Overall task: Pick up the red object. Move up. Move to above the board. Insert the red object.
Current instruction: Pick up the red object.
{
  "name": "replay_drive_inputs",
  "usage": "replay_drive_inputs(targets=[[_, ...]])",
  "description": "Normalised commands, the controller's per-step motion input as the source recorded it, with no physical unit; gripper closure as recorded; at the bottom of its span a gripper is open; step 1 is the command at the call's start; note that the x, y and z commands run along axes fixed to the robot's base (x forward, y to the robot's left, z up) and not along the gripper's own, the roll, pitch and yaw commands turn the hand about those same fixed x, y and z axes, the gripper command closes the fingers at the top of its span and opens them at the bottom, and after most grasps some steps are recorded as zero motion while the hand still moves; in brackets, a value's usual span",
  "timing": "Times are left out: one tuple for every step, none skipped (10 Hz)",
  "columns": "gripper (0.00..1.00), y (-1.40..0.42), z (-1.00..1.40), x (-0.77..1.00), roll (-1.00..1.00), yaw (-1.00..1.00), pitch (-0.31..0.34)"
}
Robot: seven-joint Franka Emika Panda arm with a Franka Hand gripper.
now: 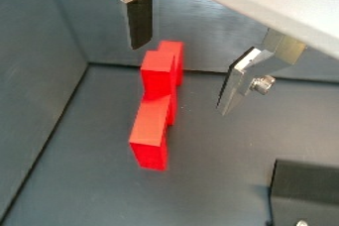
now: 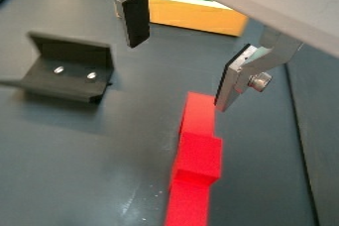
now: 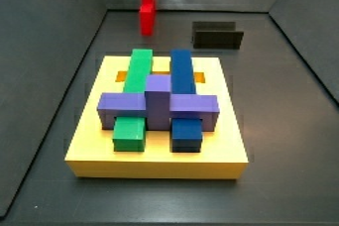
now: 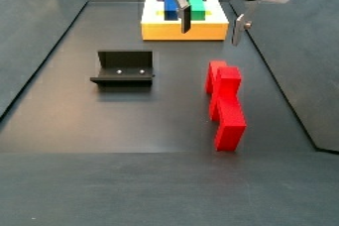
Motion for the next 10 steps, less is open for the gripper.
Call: replay_drive_inputs(targets=[[0.00, 0.07, 0.00, -0.02, 0.00, -0.91, 0.000], [0.00, 0.07, -0.01, 0.00, 0.00, -0.91, 0.000], [0.00, 0.07, -0.01, -0.01, 0.00, -0.91, 0.000], [0.00, 0.07, -0.01, 0.00, 0.00, -0.91, 0.000], [0.00, 0.08, -0.01, -0.01, 0.00, -0.90, 0.000], [0.00, 0.09, -0.02, -0.01, 0.00, -0.88, 0.000], [0.00, 0.09, -0.02, -0.01, 0.00, -0.88, 0.000], [0.00, 0.09, -0.01, -0.01, 0.00, -0.88, 0.000], [0.00, 0.11, -0.01, -0.01, 0.00, -0.86, 0.000], [0.00, 0.19, -0.06, -0.04, 0.00, -0.79, 0.000]])
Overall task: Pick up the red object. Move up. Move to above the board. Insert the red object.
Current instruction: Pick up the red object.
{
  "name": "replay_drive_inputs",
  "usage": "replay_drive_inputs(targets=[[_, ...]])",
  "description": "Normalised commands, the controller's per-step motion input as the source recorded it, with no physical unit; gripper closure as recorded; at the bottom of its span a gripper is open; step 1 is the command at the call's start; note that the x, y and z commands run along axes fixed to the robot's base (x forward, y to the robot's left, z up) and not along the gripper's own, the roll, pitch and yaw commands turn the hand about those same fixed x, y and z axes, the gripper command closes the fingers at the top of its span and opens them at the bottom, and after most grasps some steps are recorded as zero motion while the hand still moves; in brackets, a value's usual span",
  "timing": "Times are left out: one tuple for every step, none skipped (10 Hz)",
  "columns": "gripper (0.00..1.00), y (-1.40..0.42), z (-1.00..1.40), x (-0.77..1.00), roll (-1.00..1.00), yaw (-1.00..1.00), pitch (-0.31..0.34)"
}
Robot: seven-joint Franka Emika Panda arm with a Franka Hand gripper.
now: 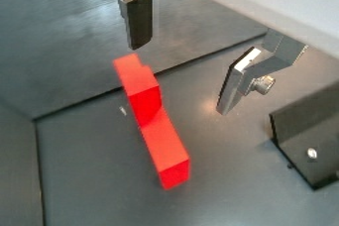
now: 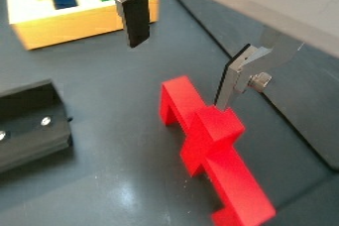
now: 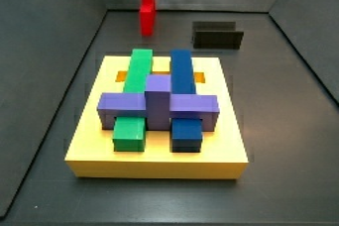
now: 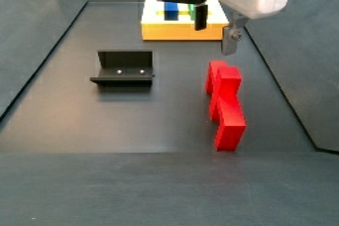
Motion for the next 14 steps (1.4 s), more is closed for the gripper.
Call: replay_drive_inputs(targets=[[0.00, 0.19, -0.33, -0.12, 0.01, -0.80, -0.001], [0.00, 0.22, -0.34, -0.14, 0.00, -0.78, -0.017], [0.00, 0.29, -0.34, -0.33, 0.00, -0.68, 0.000], [0.00, 0.23, -0.37, -0.48, -0.06, -0.61, -0.010], [0.00, 0.16, -0.29, -0.43, -0.13, -0.61, -0.066], [0.00, 0.16, -0.25, -0.28, -0.25, -0.53, -0.126], [0.00, 0.28, -0.27, 0.00, -0.34, -0.38, -0.124], [0.00, 0.36, -0.10, 0.07, -0.26, -0.35, -0.014], [0.00, 0.41, -0.07, 0.09, -0.19, -0.34, 0.000], [0.00, 0.31, -0.19, 0.03, -0.19, -0.28, 0.000], [0.00, 0.00, -0.19, 0.02, -0.13, -0.05, 0.000], [0.00, -0.11, -0.25, 0.12, -0.06, 0.00, -0.003], [0.00, -0.11, -0.22, 0.28, 0.00, 0.09, 0.000], [0.00, 0.01, -0.19, 0.37, 0.00, 0.13, 0.050]])
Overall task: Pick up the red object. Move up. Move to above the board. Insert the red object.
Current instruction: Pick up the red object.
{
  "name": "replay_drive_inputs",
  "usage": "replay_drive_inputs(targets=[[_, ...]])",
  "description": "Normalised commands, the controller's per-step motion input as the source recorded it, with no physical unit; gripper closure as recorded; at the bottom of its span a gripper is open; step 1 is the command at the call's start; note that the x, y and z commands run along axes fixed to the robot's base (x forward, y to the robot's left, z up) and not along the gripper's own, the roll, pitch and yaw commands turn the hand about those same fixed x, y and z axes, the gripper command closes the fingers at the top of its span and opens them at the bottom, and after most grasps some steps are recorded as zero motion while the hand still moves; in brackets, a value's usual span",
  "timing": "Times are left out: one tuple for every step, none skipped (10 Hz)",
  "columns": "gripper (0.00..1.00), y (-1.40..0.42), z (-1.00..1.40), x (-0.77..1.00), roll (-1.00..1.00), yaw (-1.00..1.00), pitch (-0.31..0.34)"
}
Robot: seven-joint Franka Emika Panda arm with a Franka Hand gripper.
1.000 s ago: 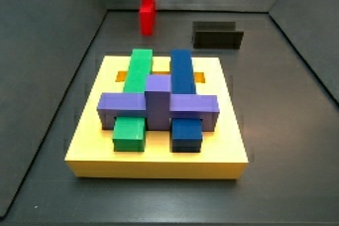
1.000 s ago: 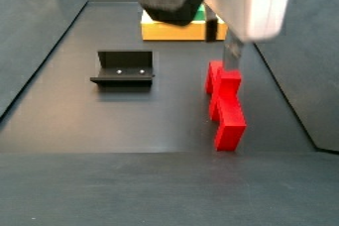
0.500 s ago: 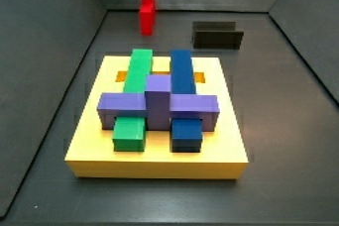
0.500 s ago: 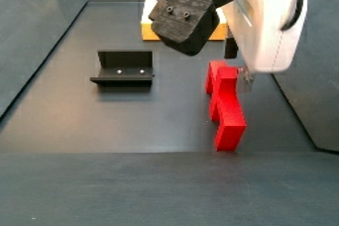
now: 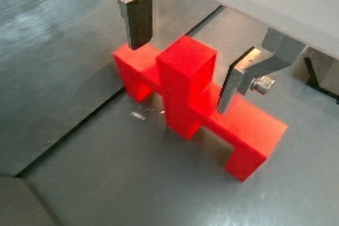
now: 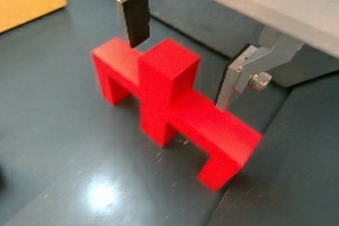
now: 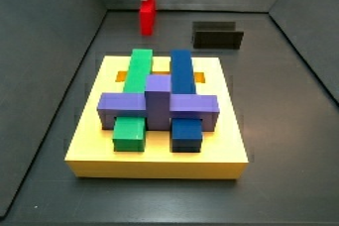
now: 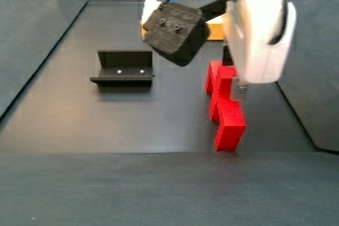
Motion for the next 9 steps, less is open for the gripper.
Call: replay_drive_inputs(targets=[[0.00, 0.05, -0.19, 0.29, 0.00, 0.18, 0.051], [0.00, 0.00, -0.19, 0.23, 0.00, 0.23, 0.029], [0.00, 0.00, -0.14, 0.00, -0.01, 0.08, 0.000], [0.00, 0.00, 0.00, -0.04, -0.05, 0.00, 0.000], [0.00, 0.00, 0.00, -0.02, -0.07, 0.00, 0.000], [0.00, 0.00, 0.00, -0.06, -0.09, -0.01, 0.000], [0.00, 0.00, 0.00, -0.04, -0.11, 0.00, -0.003], [0.00, 0.00, -0.03, -0.12, -0.08, 0.00, -0.013], [0.00, 0.00, -0.02, -0.12, -0.08, 0.00, -0.014]])
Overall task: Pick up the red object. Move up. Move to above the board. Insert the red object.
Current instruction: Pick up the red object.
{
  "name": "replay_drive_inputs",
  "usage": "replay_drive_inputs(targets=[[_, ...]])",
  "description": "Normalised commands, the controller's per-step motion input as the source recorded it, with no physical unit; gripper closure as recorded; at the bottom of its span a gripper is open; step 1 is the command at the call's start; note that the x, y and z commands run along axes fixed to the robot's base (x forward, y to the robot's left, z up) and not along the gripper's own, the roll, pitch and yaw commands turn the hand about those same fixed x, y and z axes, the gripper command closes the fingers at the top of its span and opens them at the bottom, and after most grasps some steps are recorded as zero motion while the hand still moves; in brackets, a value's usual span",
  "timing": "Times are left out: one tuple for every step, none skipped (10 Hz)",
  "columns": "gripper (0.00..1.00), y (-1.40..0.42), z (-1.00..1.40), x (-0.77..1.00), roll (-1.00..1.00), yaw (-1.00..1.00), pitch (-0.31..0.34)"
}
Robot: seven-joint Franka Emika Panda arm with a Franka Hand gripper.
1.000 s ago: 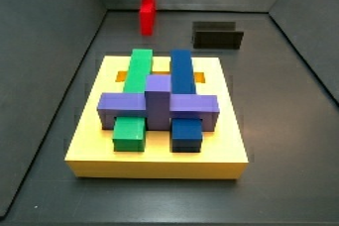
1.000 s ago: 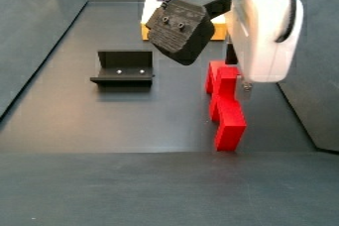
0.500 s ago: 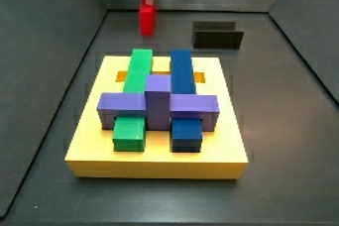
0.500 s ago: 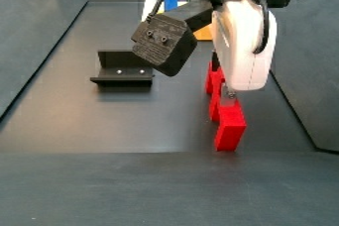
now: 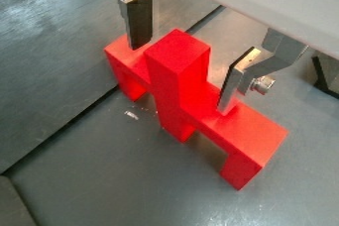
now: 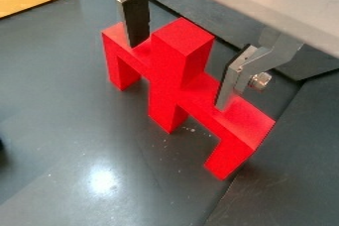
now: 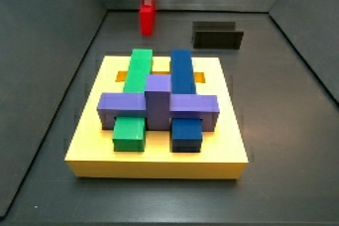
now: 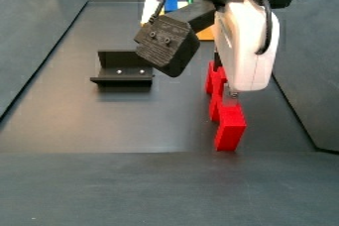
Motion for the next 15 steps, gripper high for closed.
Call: replay_drive_inputs(targets=[[0.00, 0.00, -0.07, -0.04, 0.00, -0.08, 0.000], [0.00, 0.00, -0.06, -0.04, 0.00, -0.13, 0.000], [0.00, 0.00, 0.00, 0.00, 0.00, -0.05, 0.000], [0.00, 0.00, -0.03, 0.00, 0.00, -0.03, 0.000], [0.00, 0.00, -0.03, -0.12, 0.00, 0.00, -0.003], [0.00, 0.00, 0.00, -0.04, -0.01, 0.00, -0.031], [0.00, 0.00, 0.00, 0.00, 0.00, 0.00, 0.000], [1.00, 0.00, 0.00, 0.00, 0.00, 0.00, 0.000], [1.00, 0.00, 0.00, 0.00, 0.00, 0.00, 0.000], [1.00, 0.00, 0.00, 0.00, 0.00, 0.00, 0.000], [1.00, 0.00, 0.00, 0.00, 0.00, 0.00, 0.000], [1.00, 0.00, 0.00, 0.00, 0.00, 0.00, 0.000], [1.00, 0.00, 0.00, 0.00, 0.00, 0.00, 0.000], [1.00, 0.00, 0.00, 0.00, 0.00, 0.00, 0.000], [1.00, 0.00, 0.00, 0.00, 0.00, 0.00, 0.000]])
